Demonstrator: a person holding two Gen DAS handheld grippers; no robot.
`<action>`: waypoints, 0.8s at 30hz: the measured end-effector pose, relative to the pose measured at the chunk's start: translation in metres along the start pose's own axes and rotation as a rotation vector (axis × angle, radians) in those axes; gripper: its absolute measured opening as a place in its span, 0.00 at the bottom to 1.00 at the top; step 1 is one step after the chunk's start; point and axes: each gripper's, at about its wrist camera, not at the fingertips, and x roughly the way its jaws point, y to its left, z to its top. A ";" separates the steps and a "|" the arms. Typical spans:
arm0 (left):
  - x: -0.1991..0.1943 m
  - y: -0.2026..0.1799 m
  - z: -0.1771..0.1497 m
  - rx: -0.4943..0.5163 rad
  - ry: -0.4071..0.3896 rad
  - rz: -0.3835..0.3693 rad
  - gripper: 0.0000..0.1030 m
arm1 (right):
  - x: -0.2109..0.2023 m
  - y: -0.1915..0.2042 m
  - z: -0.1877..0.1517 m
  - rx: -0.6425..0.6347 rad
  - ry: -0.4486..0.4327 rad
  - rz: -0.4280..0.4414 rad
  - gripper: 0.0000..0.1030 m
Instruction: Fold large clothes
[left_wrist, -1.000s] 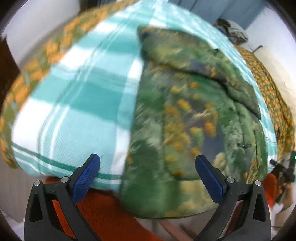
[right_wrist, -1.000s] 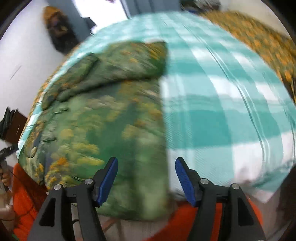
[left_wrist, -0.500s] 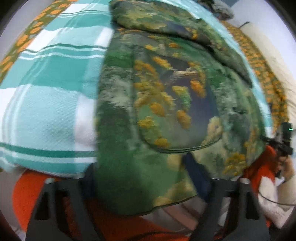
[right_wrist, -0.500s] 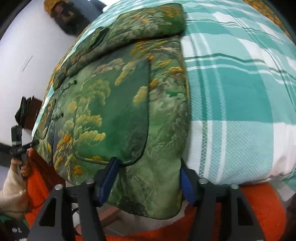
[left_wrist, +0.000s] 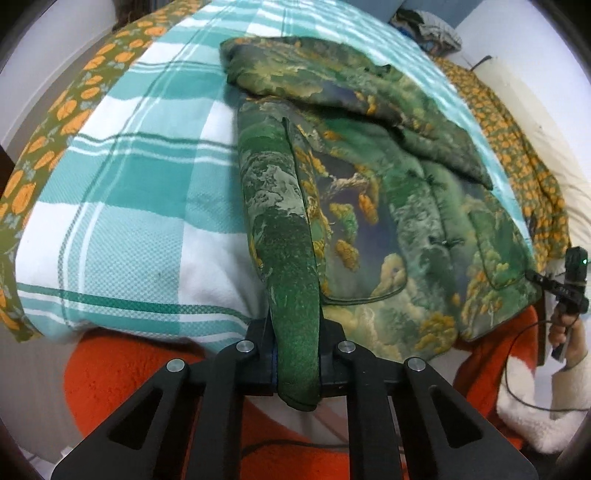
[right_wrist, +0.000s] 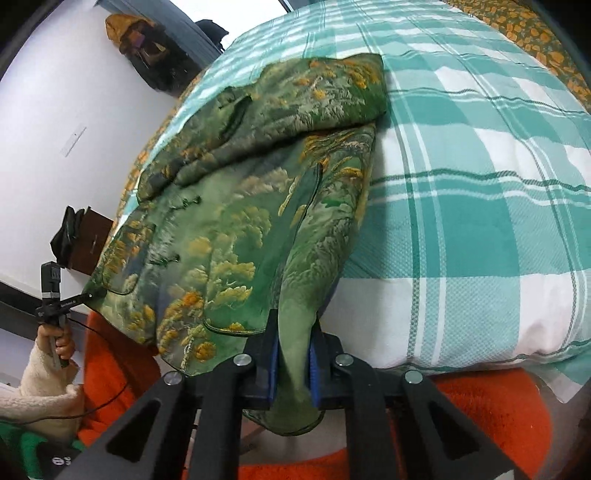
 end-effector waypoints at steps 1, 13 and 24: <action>-0.002 -0.001 -0.001 0.000 -0.005 -0.004 0.10 | -0.002 0.002 0.000 0.001 -0.002 0.003 0.12; -0.040 0.007 -0.033 -0.005 0.060 -0.030 0.10 | -0.029 0.008 -0.017 0.017 0.054 0.088 0.11; -0.115 0.008 0.015 -0.029 -0.153 -0.184 0.10 | -0.090 0.031 0.013 0.090 -0.090 0.336 0.10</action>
